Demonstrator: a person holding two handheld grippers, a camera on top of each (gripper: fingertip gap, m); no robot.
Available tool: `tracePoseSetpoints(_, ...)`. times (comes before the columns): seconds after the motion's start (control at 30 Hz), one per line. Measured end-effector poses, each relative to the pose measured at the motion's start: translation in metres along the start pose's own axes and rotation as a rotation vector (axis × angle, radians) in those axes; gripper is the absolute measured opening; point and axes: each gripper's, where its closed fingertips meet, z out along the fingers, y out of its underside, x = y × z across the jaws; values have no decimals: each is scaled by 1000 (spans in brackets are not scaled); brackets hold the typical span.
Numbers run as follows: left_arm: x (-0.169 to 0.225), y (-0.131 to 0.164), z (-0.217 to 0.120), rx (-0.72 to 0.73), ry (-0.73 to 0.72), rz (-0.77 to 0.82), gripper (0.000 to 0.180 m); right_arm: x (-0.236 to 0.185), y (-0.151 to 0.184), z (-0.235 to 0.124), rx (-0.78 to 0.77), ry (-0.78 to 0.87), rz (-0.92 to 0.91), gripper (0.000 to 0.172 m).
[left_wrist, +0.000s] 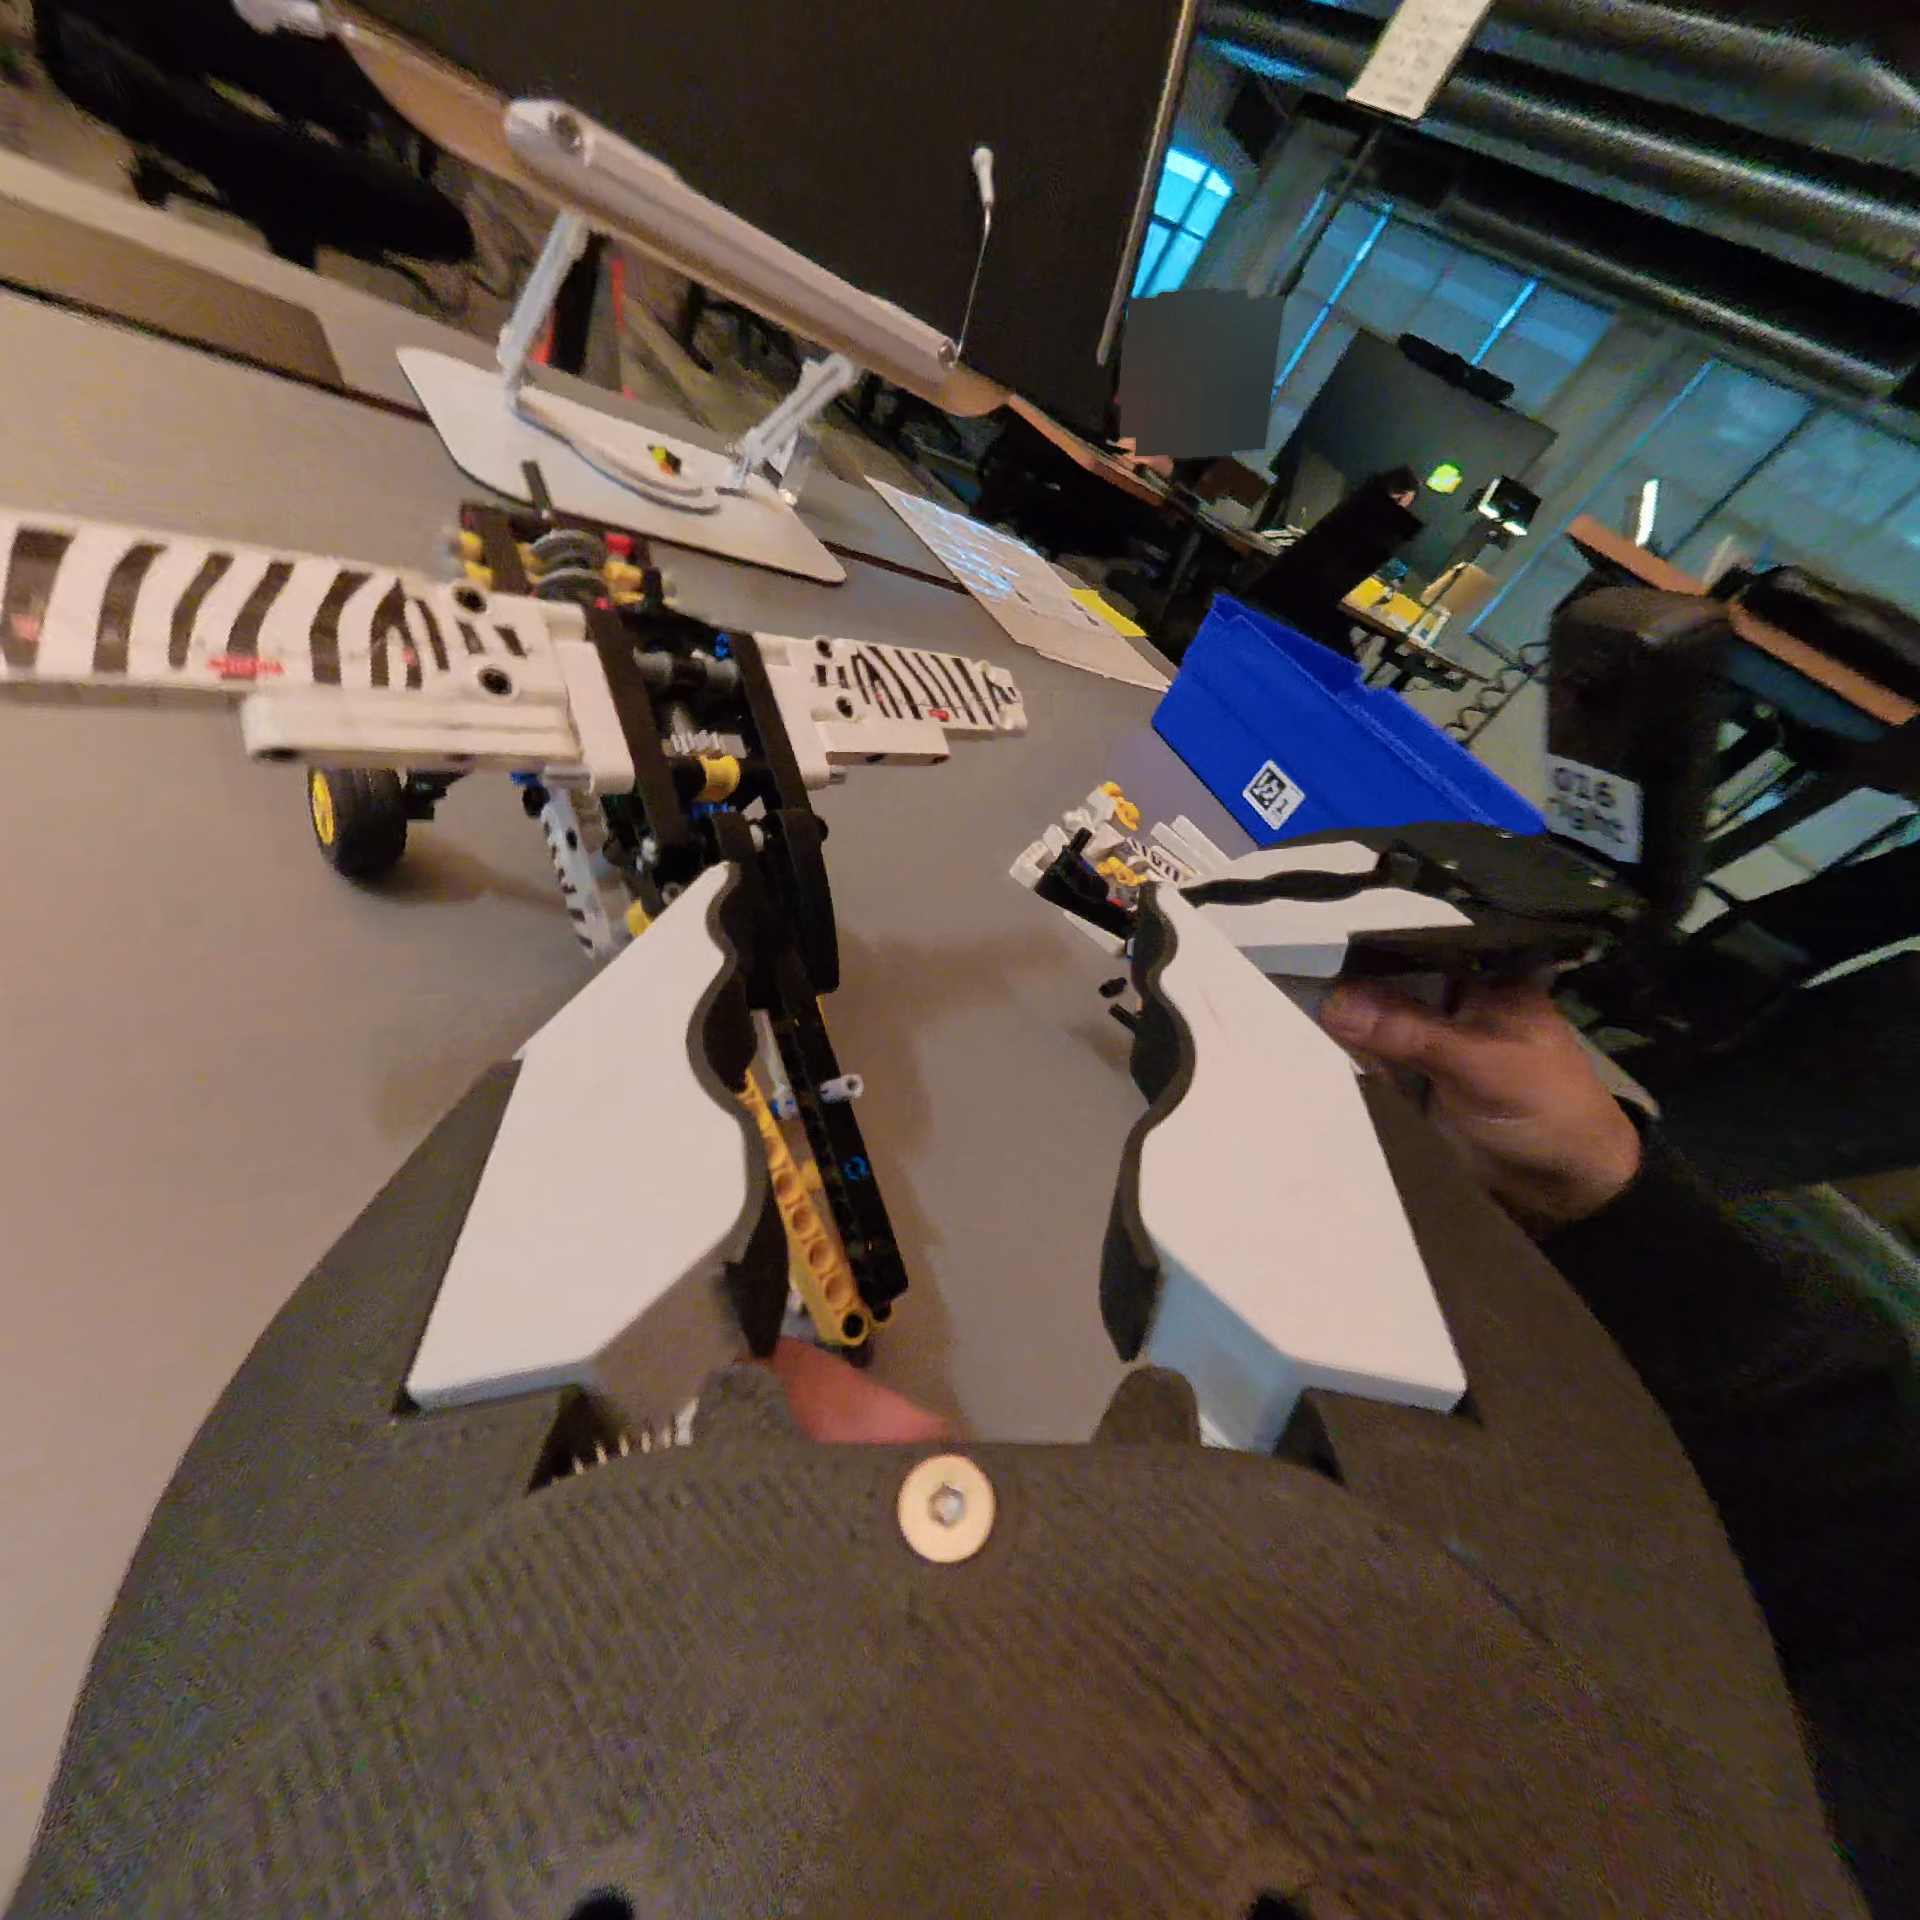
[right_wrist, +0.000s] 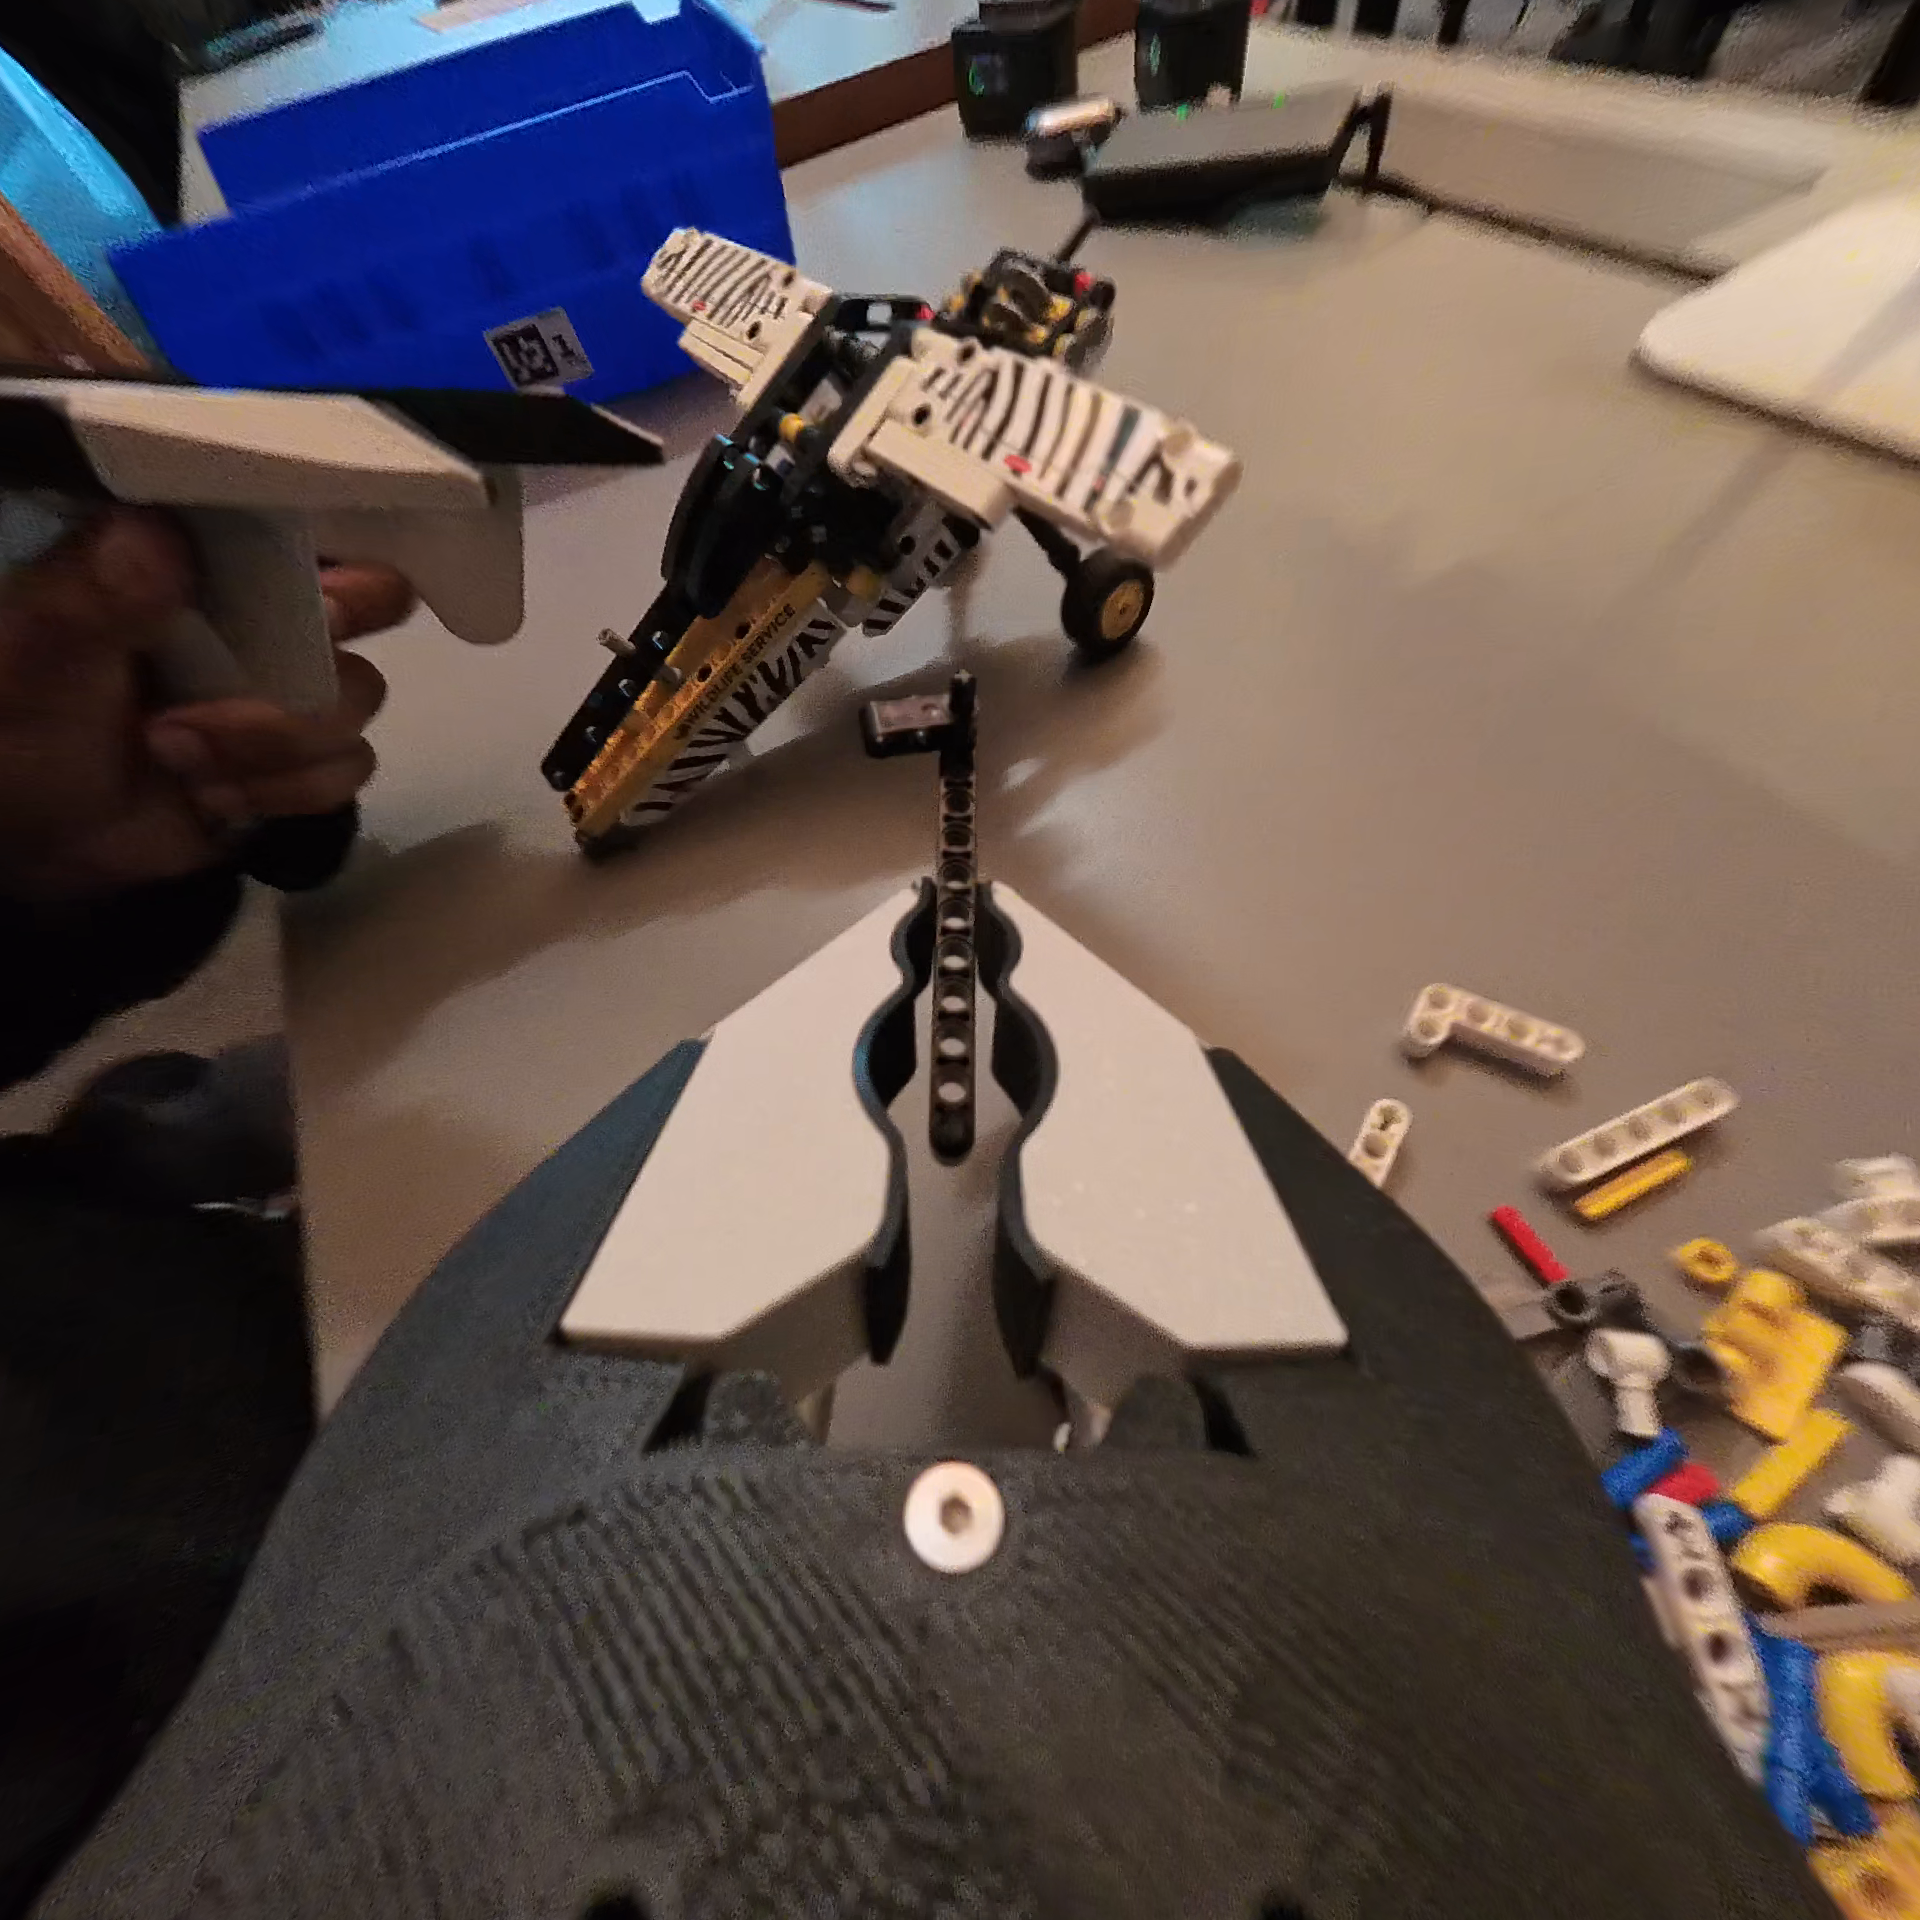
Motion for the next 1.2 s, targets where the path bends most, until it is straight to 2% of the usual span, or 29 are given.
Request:
tracePoseSetpoints(0.13, 19, -12, -1, 112, -42, 125, 61, -2, -12, -8, 124, 148, -214, 5)
tracePoseSetpoints(0.27, 34, -25, -6, 205, -86, 245, 52, -7, -24, -23, 248, 202, -280, 5)
tracePoseSetpoints(0.43, 55, 14, 27, -20, 54, 145, 51, -17, -32, -37, 311, 279, -431, 4)
tracePoseSetpoints(0.57, 68, 29, 44, -105, 88, 183, 44, -25, -28, -38, 283, 368, -615, 4)
tracePoseSetpoints(0.7, 75, 30, 52, -109, 82, 208, 32, -29, -25, -34, 253, 428, -752, 5)
tracePoseSetpoints(0.8, 73, 28, 52, -108, 70, 207, 7, -32, -26, -32, 256, 472, -832, 5)
tracePoseSetpoints(0.87, 72, 27, 51, -99, 61, 216, 6, -34, -25, -30, 259, 471, -857, 6)
tracePoseSetpoints(1.0, 67, 22, 46, -63, 82, 134, 6, -38, -26, -30, 356, 377, -761, 38)
tracePoseSetpoints(1.13, 75, 16, 37, -29, 229, -26, 5, -37, -50, -56, 552, 170, -403, 49)
tracePoseSetpoints(1.2, 86, 16, 34, -15, 306, -41, 5, -39, -61, -69, 627, 5, -201, 54)
